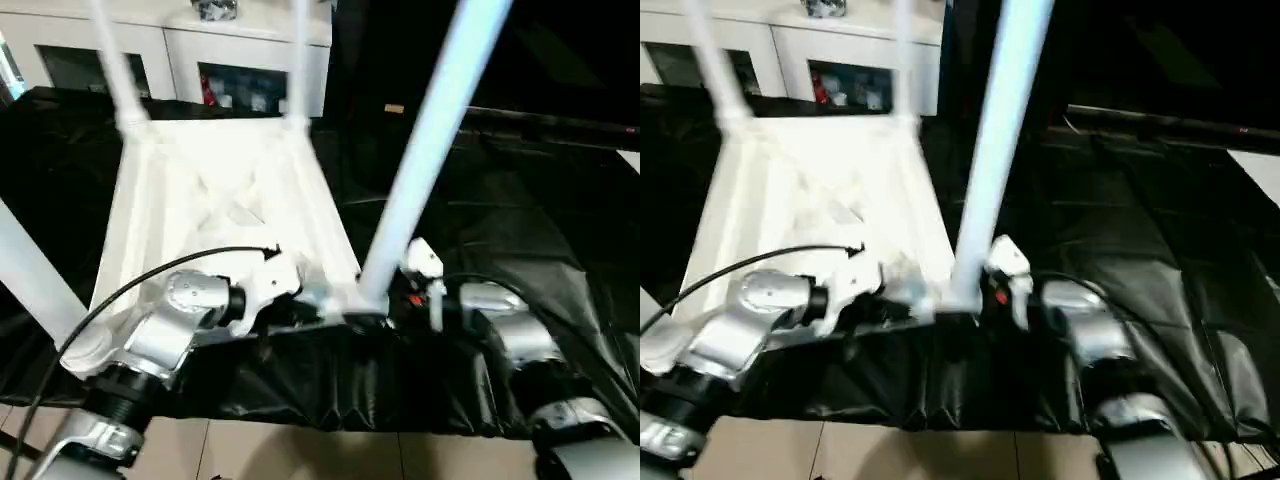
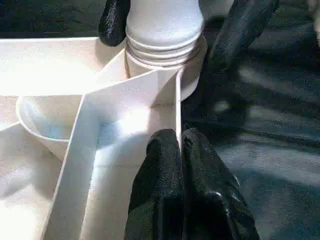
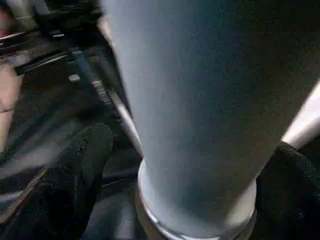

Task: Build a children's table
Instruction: Rotate leg to tighten

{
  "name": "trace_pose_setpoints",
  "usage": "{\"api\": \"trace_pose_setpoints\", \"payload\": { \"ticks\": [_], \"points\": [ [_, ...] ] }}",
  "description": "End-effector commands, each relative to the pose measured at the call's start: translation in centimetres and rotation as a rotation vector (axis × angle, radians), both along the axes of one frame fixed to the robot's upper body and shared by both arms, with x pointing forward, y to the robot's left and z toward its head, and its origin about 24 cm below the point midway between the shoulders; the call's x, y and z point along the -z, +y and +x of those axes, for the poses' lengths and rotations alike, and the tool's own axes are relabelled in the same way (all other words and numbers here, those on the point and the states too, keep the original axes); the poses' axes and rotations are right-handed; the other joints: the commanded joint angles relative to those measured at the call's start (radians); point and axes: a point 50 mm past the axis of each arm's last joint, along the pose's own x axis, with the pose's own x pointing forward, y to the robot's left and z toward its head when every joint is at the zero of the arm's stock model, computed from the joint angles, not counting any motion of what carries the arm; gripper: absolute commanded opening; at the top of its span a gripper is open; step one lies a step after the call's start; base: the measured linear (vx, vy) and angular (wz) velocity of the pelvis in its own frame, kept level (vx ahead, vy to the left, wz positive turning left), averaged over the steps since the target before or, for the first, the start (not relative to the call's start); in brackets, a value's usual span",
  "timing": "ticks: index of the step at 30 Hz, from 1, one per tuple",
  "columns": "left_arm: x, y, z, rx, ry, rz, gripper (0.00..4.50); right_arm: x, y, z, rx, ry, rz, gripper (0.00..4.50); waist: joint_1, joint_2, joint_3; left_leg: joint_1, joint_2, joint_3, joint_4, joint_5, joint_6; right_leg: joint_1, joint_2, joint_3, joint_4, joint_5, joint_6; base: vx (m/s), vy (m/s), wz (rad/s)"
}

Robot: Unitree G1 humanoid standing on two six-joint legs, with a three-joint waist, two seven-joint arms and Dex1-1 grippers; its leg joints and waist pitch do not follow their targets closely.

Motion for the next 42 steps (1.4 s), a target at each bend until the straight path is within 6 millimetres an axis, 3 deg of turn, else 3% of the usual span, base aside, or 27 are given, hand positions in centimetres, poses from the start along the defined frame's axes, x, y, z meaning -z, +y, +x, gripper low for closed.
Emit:
{"api": "trace_pose_setpoints", "payload": {
  "ticks": [1, 4, 13, 14, 20, 23, 25, 28, 29, 30, 32, 33, 36, 38, 40, 41, 42],
  "points": [
    [-0.4, -1.6, -0.3, 0.073, -0.012, -0.043, 0.0, -0.1, 1.7, -1.0, -0.162, 0.017, 0.021, 3.95, -0.002, 0.004, -0.06, 0.001, 0.017, 0.006, -0.066, -0.203, 0.058, 0.056, -0.068, 0.043, -0.064, -0.293, -0.19, 0.0, 0.0, 0.0],
    [-0.4, -1.4, -0.4, 0.085, -0.004, -0.039, 0.0, 0.0, 1.7, -1.4, -0.198, 0.035, 0.007, 3.83, 0.0, 0.007, -0.059, 0.004, 0.016, 0.004, -0.067, -0.217, 0.045, 0.054, -0.068, 0.042, -0.069, -0.333, -0.175, 0.0, 0.0, 0.0],
    [-0.4, -1.1, -0.6, 0.093, 0.0, -0.042, 0.0, 0.4, 2.1, -2.0, -0.23, 0.054, -0.018, 3.22, 0.001, 0.006, -0.062, 0.002, 0.016, 0.005, -0.066, -0.196, 0.043, 0.057, -0.066, 0.042, -0.062, -0.278, -0.189, 0.0, 0.0, 0.0],
    [-0.4, -1.0, -0.5, 0.078, -0.007, -0.046, 0.0, 0.4, 2.3, -2.2, -0.226, 0.057, -0.012, 3.15, 0.0, 0.001, -0.062, 0.002, 0.016, 0.005, -0.065, -0.197, 0.044, 0.057, -0.066, 0.042, -0.063, -0.287, -0.187, 0.0, 0.0, 0.0],
    [-0.4, -1.3, -0.5, 0.033, -0.023, -0.075, 0.0, 0.8, 2.4, -2.5, -0.201, 0.057, -0.007, 2.8, -0.002, 0.001, -0.057, 0.005, 0.016, 0.004, -0.068, -0.227, 0.037, 0.052, -0.068, 0.043, -0.071, -0.364, -0.159, 0.0, 0.0, 0.0],
    [-0.3, -1.5, -0.3, -0.01, -0.043, -0.086, 0.0, 1.1, 2.7, -2.2, -0.132, 0.032, -0.001, 2.7, -0.002, 0.002, -0.056, 0.005, 0.016, 0.003, -0.069, -0.241, 0.034, 0.052, -0.068, 0.042, -0.075, -0.391, -0.152, 0.0, 0.0, 0.0],
    [-0.3, -1.6, -0.2, -0.021, -0.05, -0.089, 0.0, 1.2, 2.8, -2.1, -0.105, 0.021, 0.001, 2.67, -0.005, 0.002, -0.052, 0.007, 0.015, 0.0, -0.071, -0.275, 0.024, 0.048, -0.07, 0.04, -0.084, -0.465, -0.129, 0.0, 0.0, 0.0],
    [-0.7, -2.5, 0.7, -0.109, -0.094, -0.105, 0.0, 1.6, 3.9, -0.8, 0.13, -0.02, 0.011, 2.65, -0.011, 0.009, -0.05, 0.01, 0.013, -0.003, -0.071, -0.295, 0.004, 0.041, -0.071, 0.038, -0.092, -0.528, -0.106, 0.0, 0.0, 0.0],
    [-0.7, -2.5, 0.7, -0.109, -0.094, -0.105, 0.0, 1.6, 3.9, -0.8, 0.13, -0.02, 0.011, 2.65, -0.015, 0.007, -0.048, 0.01, 0.01, -0.004, -0.072, -0.308, 0.0, 0.04, -0.069, 0.035, -0.097, -0.552, -0.097, 0.0, 0.0, 0.0],
    [-0.8, -2.8, 0.9, -0.128, -0.105, -0.107, 0.0, 1.8, 4.2, -0.5, 0.188, -0.026, 0.009, 2.65, -0.02, 0.001, -0.053, 0.001, 0.007, -0.01, -0.072, -0.308, -0.003, 0.053, -0.072, 0.03, -0.096, -0.579, -0.074, 0.0, 0.0, 0.0],
    [-1.0, -3.8, 1.2, -0.165, -0.124, -0.108, 0.0, 2.1, 5.1, 0.3, 0.335, -0.02, 0.018, 2.65, -0.027, 0.015, -0.052, 0.007, 0.007, -0.012, -0.073, -0.32, -0.007, 0.043, -0.07, 0.029, -0.1, -0.584, -0.07, 0.0, 0.0, 0.0],
    [-1.1, -4.5, 1.3, -0.183, -0.129, -0.113, 0.0, 2.1, 5.7, 0.7, 0.402, -0.01, 0.025, 2.65, -0.036, 0.009, -0.052, 0.006, 0.005, -0.011, -0.071, -0.334, -0.006, 0.042, -0.069, 0.027, -0.103, -0.595, -0.068, 0.0, 0.0, 0.0],
    [-1.4, -6.2, 1.4, -0.207, -0.142, -0.132, 0.0, 2.1, 7.0, 1.6, 0.564, 0.01, 0.028, 2.65, -0.044, 0.011, -0.057, -0.001, 0.006, -0.013, -0.072, -0.314, -0.012, 0.045, -0.068, 0.029, -0.097, -0.551, -0.077, 0.0, 0.0, 0.0],
    [-1.5, -7.1, 1.2, -0.201, -0.143, -0.142, 0.0, 1.9, 7.6, 2.1, 0.623, 0.005, 0.035, 2.65, -0.044, 0.012, -0.059, 0.006, 0.006, -0.009, -0.069, -0.312, -0.005, 0.04, -0.067, 0.033, -0.094, -0.502, -0.093, 0.0, 0.0, 0.0],
    [-1.4, -7.9, 0.8, -0.182, -0.143, -0.152, 0.0, 1.5, 8.4, 2.2, 0.619, -0.013, 0.057, 2.65, -0.044, 0.004, -0.061, 0.0, 0.008, -0.005, -0.069, -0.284, 0.008, 0.044, -0.067, 0.036, -0.083, -0.431, -0.12, 0.0, 0.0, 0.0],
    [-1.4, -8.1, 0.7, -0.174, -0.143, -0.154, 0.0, 1.3, 8.6, 2.2, 0.602, -0.026, 0.065, 2.99, -0.043, 0.006, -0.062, 0.001, 0.009, -0.004, -0.068, -0.277, 0.01, 0.043, -0.067, 0.037, -0.081, -0.411, -0.127, 0.0, 0.0, 0.0],
    [-1.4, -8.1, 0.7, -0.174, -0.143, -0.154, 0.0, 1.3, 8.6, 2.2, 0.602, -0.026, 0.065, 2.99, -0.042, 0.006, -0.064, 0.0, 0.009, -0.001, -0.067, -0.256, 0.019, 0.046, -0.065, 0.04, -0.077, -0.359, -0.141, 0.0, 0.0, 0.0]
  ]
}}
